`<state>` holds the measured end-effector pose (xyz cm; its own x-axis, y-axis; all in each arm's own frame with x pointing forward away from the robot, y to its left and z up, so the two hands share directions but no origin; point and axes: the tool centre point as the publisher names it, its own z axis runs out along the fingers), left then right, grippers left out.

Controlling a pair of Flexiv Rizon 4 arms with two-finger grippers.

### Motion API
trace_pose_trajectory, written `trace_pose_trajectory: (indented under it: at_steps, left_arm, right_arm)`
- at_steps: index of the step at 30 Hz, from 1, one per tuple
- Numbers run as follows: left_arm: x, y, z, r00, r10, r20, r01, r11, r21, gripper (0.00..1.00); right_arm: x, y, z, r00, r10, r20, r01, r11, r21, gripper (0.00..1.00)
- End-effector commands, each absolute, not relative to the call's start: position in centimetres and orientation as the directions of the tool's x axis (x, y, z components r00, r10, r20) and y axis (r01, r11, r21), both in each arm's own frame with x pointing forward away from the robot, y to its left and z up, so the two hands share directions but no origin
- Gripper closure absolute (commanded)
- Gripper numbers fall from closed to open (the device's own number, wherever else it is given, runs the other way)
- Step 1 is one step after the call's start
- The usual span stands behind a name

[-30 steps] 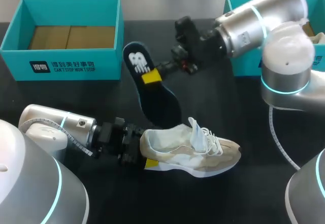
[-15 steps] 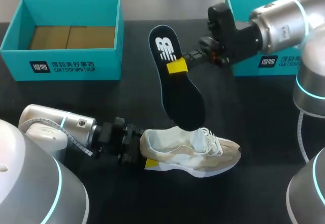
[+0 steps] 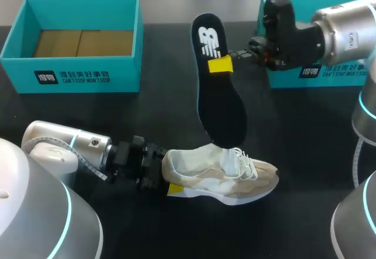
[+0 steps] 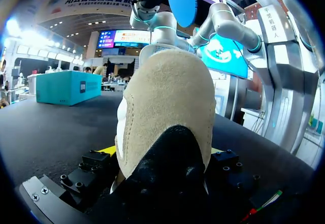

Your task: Take the shoe out of the shoebox, open the shoe tongue, remove and reinsert the insole, then place the shoe into the shoebox

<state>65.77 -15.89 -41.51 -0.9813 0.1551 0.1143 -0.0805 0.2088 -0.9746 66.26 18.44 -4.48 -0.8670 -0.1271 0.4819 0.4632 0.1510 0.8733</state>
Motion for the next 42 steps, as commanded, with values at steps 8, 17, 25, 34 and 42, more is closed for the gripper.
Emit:
trace_pose_trajectory:
  at_steps: [8, 17, 25, 34, 42]
  left_arm:
    - [65.8, -15.9, -41.5, -0.981, 0.155, 0.114, -0.080, 0.210, -0.975, 1.00]
    - [65.8, -15.9, -41.5, -0.981, 0.155, 0.114, -0.080, 0.210, -0.975, 1.00]
    - [65.8, -15.9, -41.5, -0.981, 0.155, 0.114, -0.080, 0.210, -0.975, 1.00]
    - [65.8, -15.9, -41.5, -0.981, 0.155, 0.114, -0.080, 0.210, -0.975, 1.00]
    - [65.8, -15.9, -41.5, -0.981, 0.155, 0.114, -0.080, 0.210, -0.975, 1.00]
  right_arm:
    - [63.5, 15.3, -1.9, -0.860, -0.086, 0.502, 0.492, 0.118, 0.863, 1.00]
    - [63.5, 15.3, -1.9, -0.860, -0.086, 0.502, 0.492, 0.118, 0.863, 1.00]
    - [63.0, 14.7, -1.5, -0.861, -0.079, 0.503, 0.495, 0.101, 0.863, 1.00]
    - [62.0, 14.0, -0.6, -0.860, -0.049, 0.508, 0.501, 0.109, 0.859, 1.00]
    - [61.8, 14.0, -0.4, -0.869, -0.050, 0.493, 0.485, 0.123, 0.866, 1.00]
